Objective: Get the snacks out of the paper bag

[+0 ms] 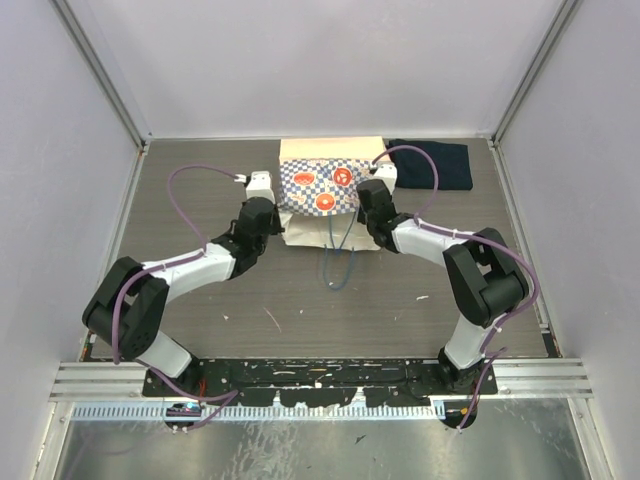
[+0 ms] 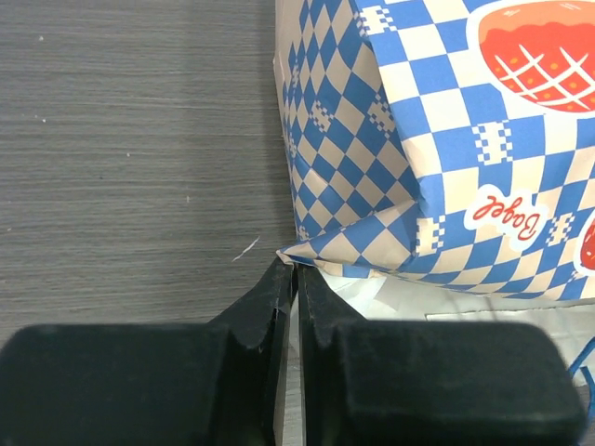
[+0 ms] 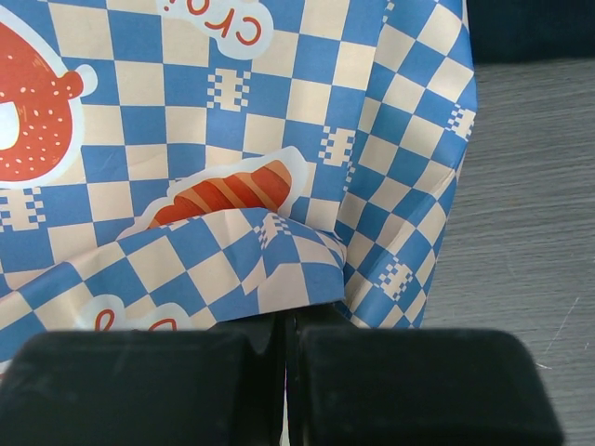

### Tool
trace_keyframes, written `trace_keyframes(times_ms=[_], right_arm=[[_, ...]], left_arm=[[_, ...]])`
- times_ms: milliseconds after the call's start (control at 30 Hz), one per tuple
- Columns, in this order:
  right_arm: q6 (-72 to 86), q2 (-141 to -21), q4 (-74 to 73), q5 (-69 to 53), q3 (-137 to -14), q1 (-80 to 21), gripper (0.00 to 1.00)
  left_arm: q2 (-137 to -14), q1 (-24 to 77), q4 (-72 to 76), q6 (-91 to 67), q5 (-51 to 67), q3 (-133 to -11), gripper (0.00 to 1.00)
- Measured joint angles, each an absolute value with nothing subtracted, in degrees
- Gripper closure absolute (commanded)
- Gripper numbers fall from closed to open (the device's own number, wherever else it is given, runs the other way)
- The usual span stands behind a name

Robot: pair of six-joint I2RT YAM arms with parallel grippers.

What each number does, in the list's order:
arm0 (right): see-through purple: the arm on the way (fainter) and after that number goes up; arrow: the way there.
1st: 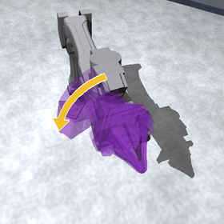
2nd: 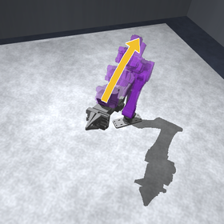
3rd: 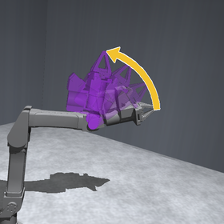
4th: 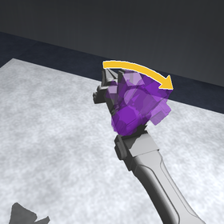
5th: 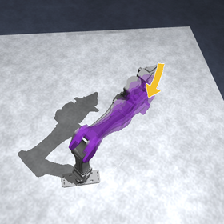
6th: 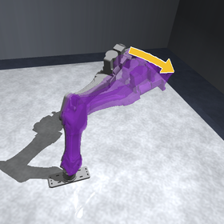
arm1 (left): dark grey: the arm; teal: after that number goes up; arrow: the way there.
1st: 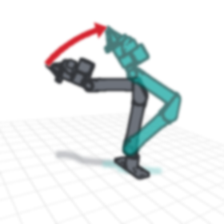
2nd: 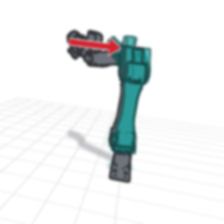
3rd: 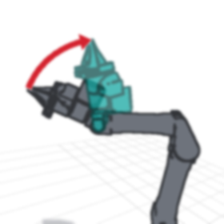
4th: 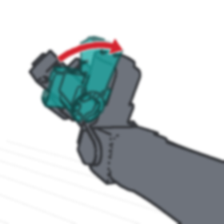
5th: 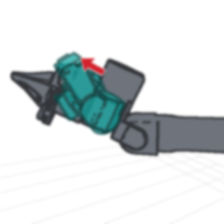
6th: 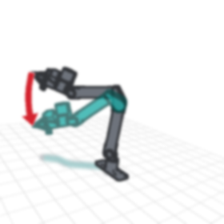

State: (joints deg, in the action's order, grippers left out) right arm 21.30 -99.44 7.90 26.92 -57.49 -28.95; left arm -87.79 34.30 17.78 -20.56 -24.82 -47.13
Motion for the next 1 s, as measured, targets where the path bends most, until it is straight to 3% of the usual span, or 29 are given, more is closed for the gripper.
trace_keyframes(times_ms=[133,233,333,400,500,567,633,1000], right_arm=[[21.08,-99.39,8.32,24.82,-57.49,-28.58,0.90],[20.91,-99.29,8.51,23.88,-57.45,-28.42,0.85],[20.88,-98.50,8.54,22.85,-56.93,-28.29,0.78],[20.91,-97.32,8.51,22.06,-56.27,-28.27,0.67],[21.41,-94.39,8.38,20.88,-54.65,-28.16,0.34],[22.04,-92.36,8.67,19.90,-53.30,-28.16,0.19],[23.16,-90.21,9.02,18.72,-51.53,-28.16,0.13],[27.77,-88.16,10.31,14.04,-44.93,-28.10,0.09]], left_arm=[[-87.92,34.52,18.31,-20.05,-24.67,-47.13,0.81],[-87.92,34.52,18.70,-19.44,-24.67,-47.13,0.72],[-87.92,34.52,18.92,-18.37,-24.69,-47.13,0.44],[-87.92,34.57,19.09,-17.30,-24.75,-47.13,0.23],[-87.24,34.61,20.18,-16.01,-24.56,-46.48,0.01],[-85.23,34.63,20.78,-15.22,-23.62,-44.88,0.02],[-82.41,34.70,20.56,-14.22,-21.56,-43.38,0.02],[-78.22,34.81,25.04,-10.61,-5.34,-39.70,0.02]])
